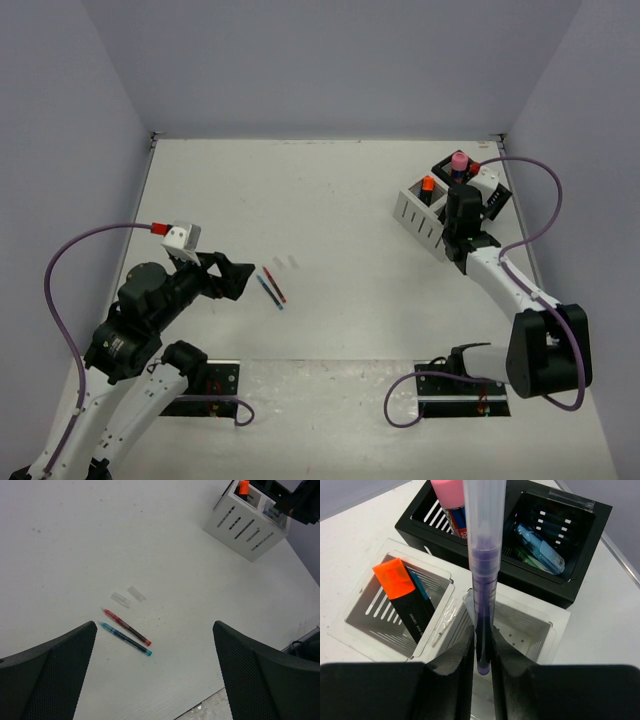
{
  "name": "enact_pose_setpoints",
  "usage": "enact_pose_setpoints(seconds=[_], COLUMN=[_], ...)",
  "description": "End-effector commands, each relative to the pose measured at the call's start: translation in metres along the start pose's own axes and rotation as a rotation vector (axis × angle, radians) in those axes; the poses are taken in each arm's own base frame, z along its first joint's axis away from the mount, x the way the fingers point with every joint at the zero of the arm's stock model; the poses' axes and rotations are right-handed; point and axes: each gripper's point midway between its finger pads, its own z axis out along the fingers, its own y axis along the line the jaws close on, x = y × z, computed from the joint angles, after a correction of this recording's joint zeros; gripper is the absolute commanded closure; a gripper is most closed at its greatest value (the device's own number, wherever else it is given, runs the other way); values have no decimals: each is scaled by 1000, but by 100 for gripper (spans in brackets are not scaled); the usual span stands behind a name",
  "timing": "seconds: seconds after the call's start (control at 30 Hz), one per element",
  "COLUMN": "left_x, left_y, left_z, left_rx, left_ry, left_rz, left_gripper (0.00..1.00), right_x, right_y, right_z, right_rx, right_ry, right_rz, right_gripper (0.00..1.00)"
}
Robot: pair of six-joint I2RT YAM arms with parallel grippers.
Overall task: Sort the stationery into containers
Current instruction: Place the pen in the storage box.
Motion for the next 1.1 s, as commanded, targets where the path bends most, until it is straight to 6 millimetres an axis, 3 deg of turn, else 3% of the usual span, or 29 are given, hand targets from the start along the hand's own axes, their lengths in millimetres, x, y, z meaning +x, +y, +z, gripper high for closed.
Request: enact_pose_setpoints(seconds=[0.0,0.2,0.4,0.5,0.57,0.6,0.67,0.73,0.8,0.87,0.9,0.93,1.0,1.07], left_x=[-10,-9,-9,-7,-8,-7,-5,-7,-11,-19,-23,-25,-25,-26], left_y=[-7,-7,-8,-5,-3,2,15,27,39,58,67,72,77,72], left_z=[1,2,3,5,6,8,14,17,18,17,13,10,6,1], left_rx=[34,35,39,25,7,-22,-102,-183,-261,-374,-428,-461,-486,-450], left_ry=[-43,-36,-30,-23,-23,-18,4,15,-6,-61,-88,-100,-116,-148], left_rz=[1,2,4,0,-6,-10,-36,-71,-93,-116,-130,-139,-153,-163], left_gripper=[0,0,0,0,0,0,0,0,0,0,0,0,0,0], right_x=[-25,-18,-17,-32,-39,-54,-66,-64,-39,1,26,35,73,92], right_y=[4,3,4,8,20,24,45,76,122,164,177,190,211,238], right_z=[4,13,11,-5,-24,-41,-72,-104,-137,-161,-169,-183,-193,-209], right_rx=[3,27,22,-23,-80,-115,-194,-320,-508,-680,-721,-763,-785,-815], right_ry=[-62,-42,-26,-47,-62,-107,-151,-144,-72,65,157,186,276,328], right_rz=[28,4,9,43,54,70,61,33,-42,-131,-183,-204,-295,-338], right_gripper=[79,79,70,68,67,67,65,65,63,61,61,60,58,55])
